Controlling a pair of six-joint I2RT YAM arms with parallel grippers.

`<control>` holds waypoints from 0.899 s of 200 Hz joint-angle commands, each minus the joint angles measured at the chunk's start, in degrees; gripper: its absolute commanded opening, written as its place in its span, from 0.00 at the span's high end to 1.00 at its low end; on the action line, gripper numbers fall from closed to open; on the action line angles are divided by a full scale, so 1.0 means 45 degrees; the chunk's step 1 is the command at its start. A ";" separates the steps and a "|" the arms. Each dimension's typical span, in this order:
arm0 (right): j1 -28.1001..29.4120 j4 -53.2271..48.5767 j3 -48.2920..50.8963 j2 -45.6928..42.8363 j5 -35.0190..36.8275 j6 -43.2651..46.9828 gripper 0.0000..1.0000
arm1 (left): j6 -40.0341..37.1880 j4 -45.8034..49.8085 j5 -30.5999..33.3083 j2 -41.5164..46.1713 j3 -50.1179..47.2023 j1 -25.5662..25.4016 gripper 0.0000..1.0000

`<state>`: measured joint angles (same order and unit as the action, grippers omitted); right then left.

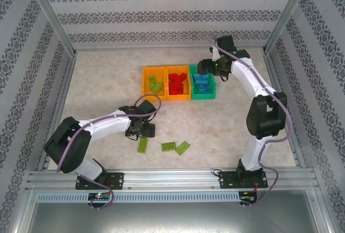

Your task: Sort the legos into containers by color

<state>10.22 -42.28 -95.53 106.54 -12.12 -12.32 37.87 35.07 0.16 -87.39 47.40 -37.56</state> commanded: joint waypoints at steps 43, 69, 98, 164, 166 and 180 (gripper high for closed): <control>-0.0374 0.0538 0.1364 -0.1344 -0.0169 -0.0403 0.16 | -0.0219 -0.0162 -0.0050 -0.0335 0.0336 -0.0188 0.39; -0.0475 0.0732 0.2173 -0.1949 -0.0090 -0.0464 0.16 | -0.0233 -0.0186 0.0074 -0.0309 0.0373 -0.0188 0.54; -0.0221 0.1307 0.3786 -0.2976 -0.0217 -0.0134 0.16 | -0.0274 -0.0184 0.0267 -0.0438 0.0642 -0.0188 0.74; 0.3099 0.3327 0.9858 -0.6183 0.0332 -0.0052 0.13 | -0.1228 0.0708 0.1567 -0.0870 0.3334 0.0219 0.81; 0.3232 0.3455 1.0051 -0.6310 0.0301 -0.0040 0.13 | -0.1291 0.0758 0.1575 -0.0910 0.3486 0.0270 0.81; 0.3995 0.4314 1.1424 -0.7120 0.0339 -0.0214 0.11 | -0.1738 0.0989 0.1527 -0.1315 0.4536 0.0653 0.81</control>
<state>23.99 -29.54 -52.25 80.03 -11.25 -13.13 34.74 36.88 4.84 -91.09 61.01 -36.95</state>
